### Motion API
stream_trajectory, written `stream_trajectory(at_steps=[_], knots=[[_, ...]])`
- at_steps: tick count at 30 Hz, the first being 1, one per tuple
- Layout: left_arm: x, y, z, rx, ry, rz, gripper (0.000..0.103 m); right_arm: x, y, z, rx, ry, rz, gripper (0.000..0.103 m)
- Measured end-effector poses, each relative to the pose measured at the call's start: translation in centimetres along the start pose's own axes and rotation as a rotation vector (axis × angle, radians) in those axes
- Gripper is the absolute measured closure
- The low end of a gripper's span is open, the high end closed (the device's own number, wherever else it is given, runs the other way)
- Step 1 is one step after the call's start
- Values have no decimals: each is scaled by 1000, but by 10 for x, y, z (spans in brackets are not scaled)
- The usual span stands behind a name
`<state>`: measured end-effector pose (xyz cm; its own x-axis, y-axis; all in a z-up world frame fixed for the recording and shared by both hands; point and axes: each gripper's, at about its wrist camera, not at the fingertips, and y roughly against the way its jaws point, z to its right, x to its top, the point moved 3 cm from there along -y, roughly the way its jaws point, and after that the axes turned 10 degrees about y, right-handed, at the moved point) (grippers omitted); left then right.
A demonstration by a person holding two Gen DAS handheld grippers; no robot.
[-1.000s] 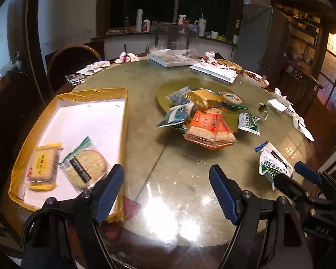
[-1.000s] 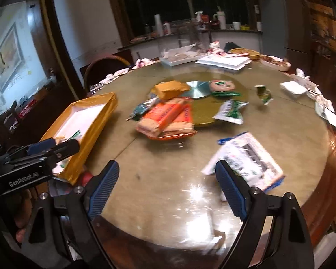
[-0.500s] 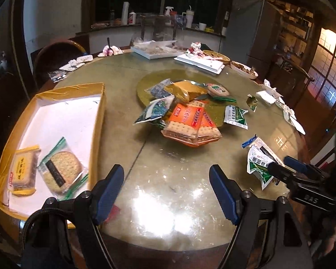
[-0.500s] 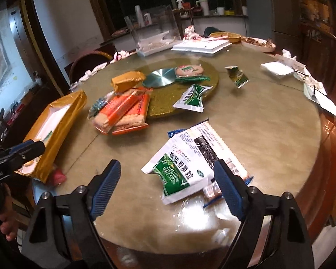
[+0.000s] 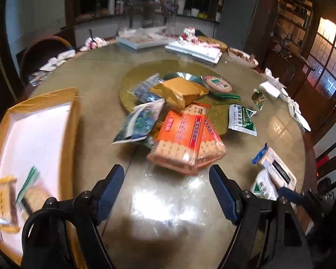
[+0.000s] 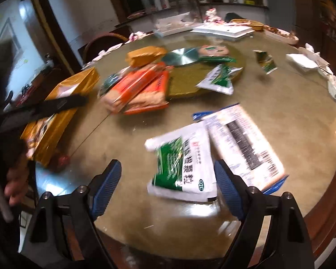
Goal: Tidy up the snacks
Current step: 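Grasp orange chicken-soup cracker pack with left tool while right tool approaches white-green sachet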
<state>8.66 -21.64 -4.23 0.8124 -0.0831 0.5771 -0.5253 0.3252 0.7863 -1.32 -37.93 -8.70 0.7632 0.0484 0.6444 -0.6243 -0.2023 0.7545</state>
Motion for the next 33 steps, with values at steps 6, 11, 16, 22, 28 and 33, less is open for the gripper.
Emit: stream_trajectory(at_steps=[6,11,16,22,28,33], knots=[[26,-50,19,35,-68,-70,25,9,-11,11,-8,-33,-1,20],[30,-66,27,72,-125,-62,37,3,-21,9,-18,-47,-40,32],[16,-56,20,56,-120,-67,49,0,-19,5,-50,-49,-33,36],[-30,-16,-3,56,-61,-59,50,-1,-20,-3,-81,-39,-34,37],[-79,19,-17,64,-63,-81,51,-6,-18,-22,-50,-23,-33,38],[-91,28,-18,69,-80,-85,50,-10,-16,-42,-14,2,-37,38]])
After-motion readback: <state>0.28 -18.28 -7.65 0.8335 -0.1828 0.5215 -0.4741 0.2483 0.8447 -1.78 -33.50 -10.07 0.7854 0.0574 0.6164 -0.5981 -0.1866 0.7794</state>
